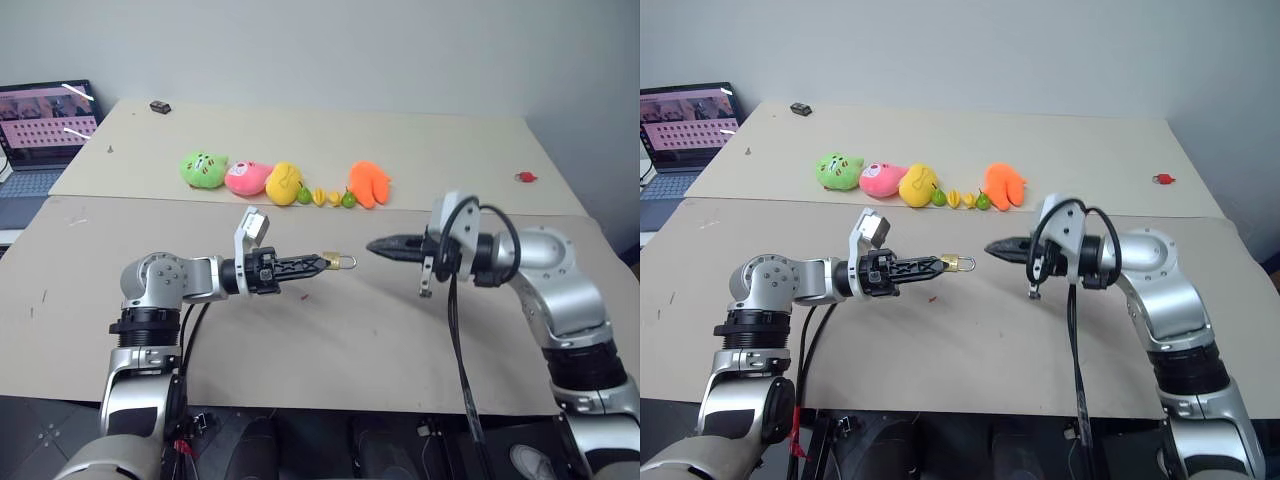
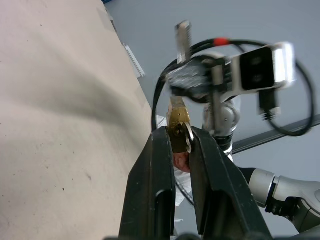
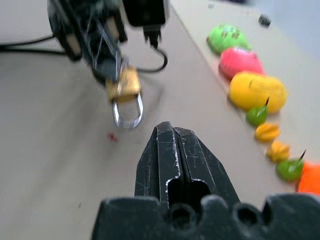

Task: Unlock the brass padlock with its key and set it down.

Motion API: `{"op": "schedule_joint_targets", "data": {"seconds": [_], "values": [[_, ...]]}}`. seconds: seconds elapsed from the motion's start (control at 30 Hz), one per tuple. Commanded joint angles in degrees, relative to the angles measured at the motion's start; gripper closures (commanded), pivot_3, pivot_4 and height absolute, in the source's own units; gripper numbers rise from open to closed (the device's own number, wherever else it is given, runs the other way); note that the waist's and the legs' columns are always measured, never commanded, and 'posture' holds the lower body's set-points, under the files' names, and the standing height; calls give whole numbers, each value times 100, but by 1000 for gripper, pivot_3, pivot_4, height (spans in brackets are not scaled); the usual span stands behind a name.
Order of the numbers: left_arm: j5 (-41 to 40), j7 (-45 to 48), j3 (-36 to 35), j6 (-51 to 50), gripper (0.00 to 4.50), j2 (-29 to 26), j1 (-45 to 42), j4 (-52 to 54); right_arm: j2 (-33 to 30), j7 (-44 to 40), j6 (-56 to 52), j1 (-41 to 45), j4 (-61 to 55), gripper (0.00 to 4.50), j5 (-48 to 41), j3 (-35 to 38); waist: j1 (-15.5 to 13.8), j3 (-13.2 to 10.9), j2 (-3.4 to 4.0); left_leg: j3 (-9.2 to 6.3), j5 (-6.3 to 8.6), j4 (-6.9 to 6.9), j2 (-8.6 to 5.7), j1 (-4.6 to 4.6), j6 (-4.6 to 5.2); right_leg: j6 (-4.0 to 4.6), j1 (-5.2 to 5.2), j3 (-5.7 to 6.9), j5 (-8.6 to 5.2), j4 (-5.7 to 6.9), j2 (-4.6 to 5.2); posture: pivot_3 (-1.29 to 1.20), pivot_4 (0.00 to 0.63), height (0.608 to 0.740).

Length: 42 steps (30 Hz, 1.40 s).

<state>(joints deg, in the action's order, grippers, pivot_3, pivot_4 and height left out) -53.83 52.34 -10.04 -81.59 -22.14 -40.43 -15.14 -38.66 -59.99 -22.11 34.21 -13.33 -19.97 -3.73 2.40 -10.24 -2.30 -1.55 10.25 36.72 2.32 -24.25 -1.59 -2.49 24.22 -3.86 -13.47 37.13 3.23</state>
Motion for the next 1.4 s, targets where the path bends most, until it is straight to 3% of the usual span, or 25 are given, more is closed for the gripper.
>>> {"op": "schedule_joint_targets", "data": {"seconds": [0.03,0.27,0.6,0.9,1.4], "values": [[-103,52,4,9,4496,9,-61,132,26,83,-266,268,-279,4480,-307,170,-2,0,0,0,0,0,0,-1,0,0,0,0,0,-1,1,0,150,722],[-159,14,-29,-18,4496,44,-51,175,23,-34,-235,-140,-601,4480,-222,-288,-15,0,0,0,0,0,-3,-1,0,-1,0,0,0,0,3,0,150,722],[-236,-13,-66,-116,4496,28,-23,306,328,-117,250,28,61,4480,107,-687,0,0,0,1,0,0,-1,0,0,0,1,0,0,1,1,0,150,722],[-294,-104,-121,-180,4496,44,94,456,180,-347,496,451,670,4480,129,-353,-2,0,0,0,0,0,-1,-1,0,0,2,1,0,1,2,0,150,722],[-281,-139,-128,-62,4496,6,-14,258,3,-384,383,519,637,4480,-55,-94,-3,0,0,0,0,0,-3,-1,0,0,1,1,0,1,4,0,150,722]]}}
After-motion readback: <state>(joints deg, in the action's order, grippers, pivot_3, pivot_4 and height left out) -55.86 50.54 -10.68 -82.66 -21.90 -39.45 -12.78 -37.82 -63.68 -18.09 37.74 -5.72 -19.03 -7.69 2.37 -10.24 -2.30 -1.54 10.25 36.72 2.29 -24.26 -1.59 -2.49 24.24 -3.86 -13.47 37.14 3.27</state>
